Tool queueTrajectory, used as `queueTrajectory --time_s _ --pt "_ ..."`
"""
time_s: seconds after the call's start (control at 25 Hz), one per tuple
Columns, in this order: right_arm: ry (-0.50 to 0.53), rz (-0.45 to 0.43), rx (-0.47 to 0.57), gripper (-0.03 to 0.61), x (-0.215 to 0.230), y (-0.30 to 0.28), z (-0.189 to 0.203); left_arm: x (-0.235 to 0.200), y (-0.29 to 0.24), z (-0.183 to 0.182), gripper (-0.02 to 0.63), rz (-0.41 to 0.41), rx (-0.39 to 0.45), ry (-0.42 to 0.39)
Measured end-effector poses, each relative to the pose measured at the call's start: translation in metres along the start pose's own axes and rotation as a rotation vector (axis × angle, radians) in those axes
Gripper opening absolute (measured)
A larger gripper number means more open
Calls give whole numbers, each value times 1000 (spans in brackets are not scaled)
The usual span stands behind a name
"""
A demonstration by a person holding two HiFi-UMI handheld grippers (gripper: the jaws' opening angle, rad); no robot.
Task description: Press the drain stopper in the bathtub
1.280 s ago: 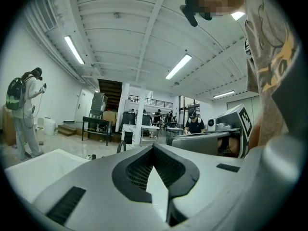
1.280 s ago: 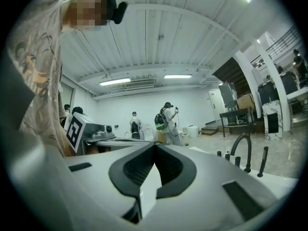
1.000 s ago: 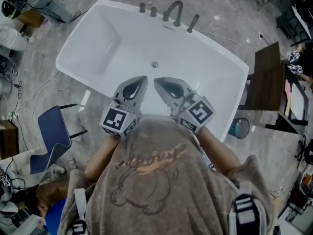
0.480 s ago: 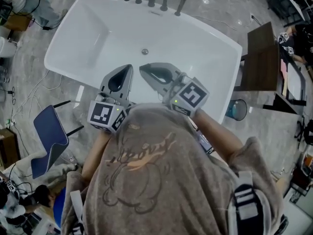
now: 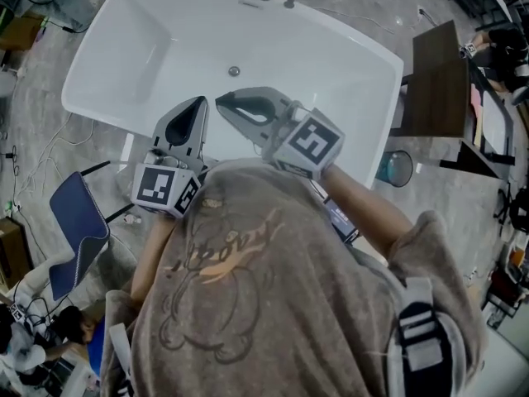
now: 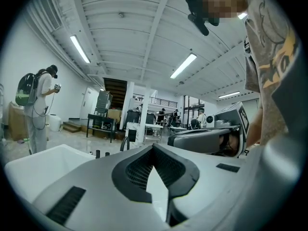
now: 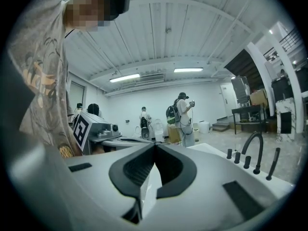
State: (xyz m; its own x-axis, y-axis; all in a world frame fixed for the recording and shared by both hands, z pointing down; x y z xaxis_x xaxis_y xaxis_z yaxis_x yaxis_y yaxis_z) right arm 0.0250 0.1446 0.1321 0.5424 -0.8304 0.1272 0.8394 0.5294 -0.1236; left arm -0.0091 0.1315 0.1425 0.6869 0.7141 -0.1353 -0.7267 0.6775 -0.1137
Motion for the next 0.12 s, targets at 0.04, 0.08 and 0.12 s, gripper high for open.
queueTrajectory --time_s 0.04,0.08,0.12 --pt "7 -4 1 0 0 0 1 0 0 1 3 -4 1 -3" --pt "12 -7 2 0 -1 0 2 1 0 2 3 -7 3 -6" --pt "18 -10 3 0 -1 0 3 1 -1 3 3 -11 5 -8"
Point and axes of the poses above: the fingertips, and each gripper's own axes: y backward along the fingers, x to its right, z out of its underside, the point moved 1 cm from there along y, backward along the fingers, and after that the axes turned 7 degrees about z, right-handed, at the moved point
